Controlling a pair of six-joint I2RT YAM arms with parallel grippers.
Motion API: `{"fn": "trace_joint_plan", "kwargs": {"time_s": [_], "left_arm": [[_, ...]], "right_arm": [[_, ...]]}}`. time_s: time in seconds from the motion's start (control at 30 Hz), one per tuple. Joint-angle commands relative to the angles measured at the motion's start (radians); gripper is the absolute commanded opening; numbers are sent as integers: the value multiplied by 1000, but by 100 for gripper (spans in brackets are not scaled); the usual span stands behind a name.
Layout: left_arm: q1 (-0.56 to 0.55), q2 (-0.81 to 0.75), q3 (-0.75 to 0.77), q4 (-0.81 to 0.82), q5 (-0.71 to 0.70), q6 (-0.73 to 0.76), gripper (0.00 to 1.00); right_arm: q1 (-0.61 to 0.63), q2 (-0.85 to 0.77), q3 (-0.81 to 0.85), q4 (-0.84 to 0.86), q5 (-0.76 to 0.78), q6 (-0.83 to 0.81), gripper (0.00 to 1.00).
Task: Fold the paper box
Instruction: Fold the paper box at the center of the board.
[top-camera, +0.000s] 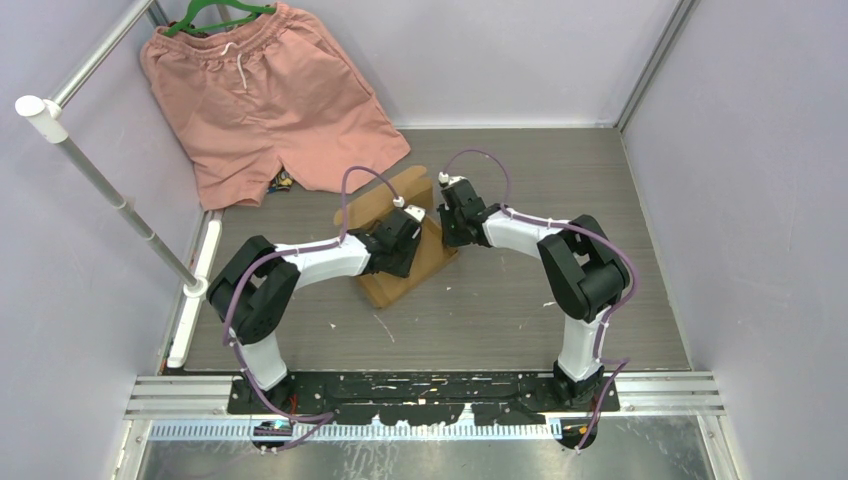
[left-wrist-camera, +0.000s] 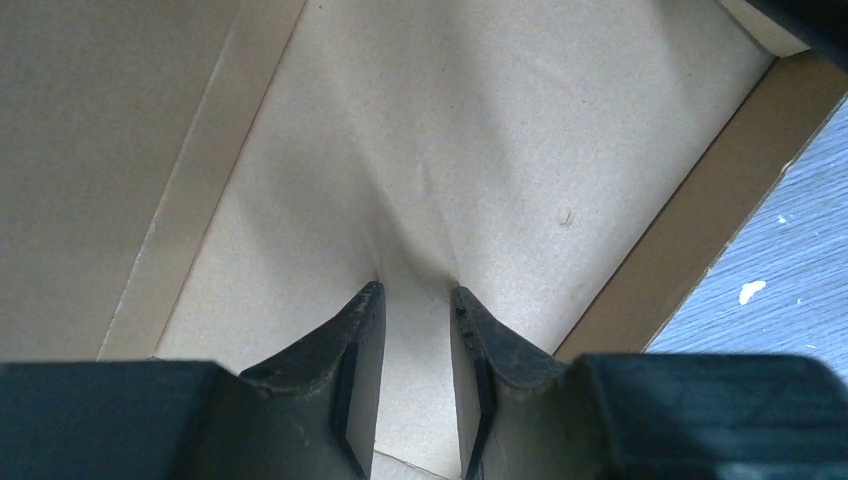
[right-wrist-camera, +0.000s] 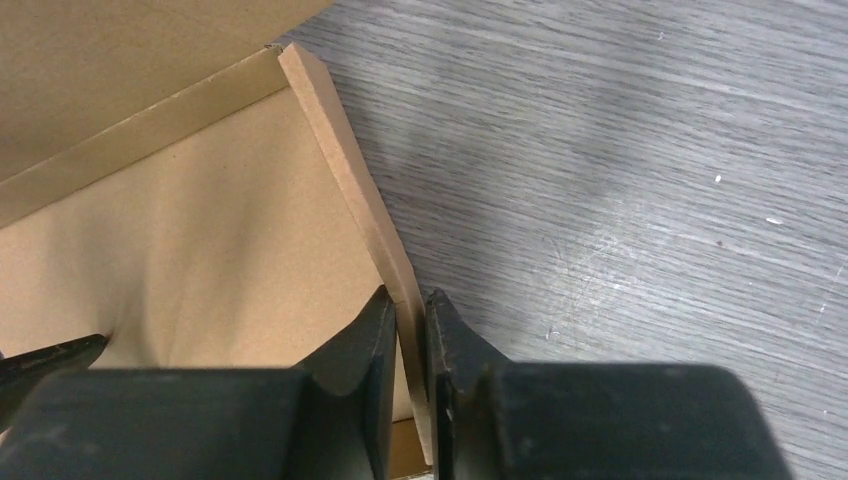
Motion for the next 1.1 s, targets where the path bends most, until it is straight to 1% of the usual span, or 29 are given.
{"fn": "trace_joint_plan", "kwargs": {"time_s": [0.0,0.1,0.33,0.57,0.77,0.83,0.93,1.0,1.07], "left_arm": [[-17,39,9,12,75,-5,31],[-18,41,10,10,80,-4,31],[-17,47,23,8,91,-3,31],[-17,42,31,10,97,-1,32],[-11,56,94,-14,123,3,41],[-11,69,121,-9,144,-2,42],[-9,104,154,9,155,-12,42],[-9,139,175,9,192,-16,40],[-9,159,172,32,206,-21,40]], "right_arm": [[6,10,8,122,-37,29,13],[5,3,-5,122,-1,21,11],[23,-34,-87,146,135,3,11],[54,-60,-140,122,281,33,11],[72,-68,-188,110,320,68,11],[72,-72,-201,113,322,77,13],[72,-74,-210,126,310,88,15],[72,-75,-209,130,307,85,17],[70,-77,-207,145,290,75,20]]}}
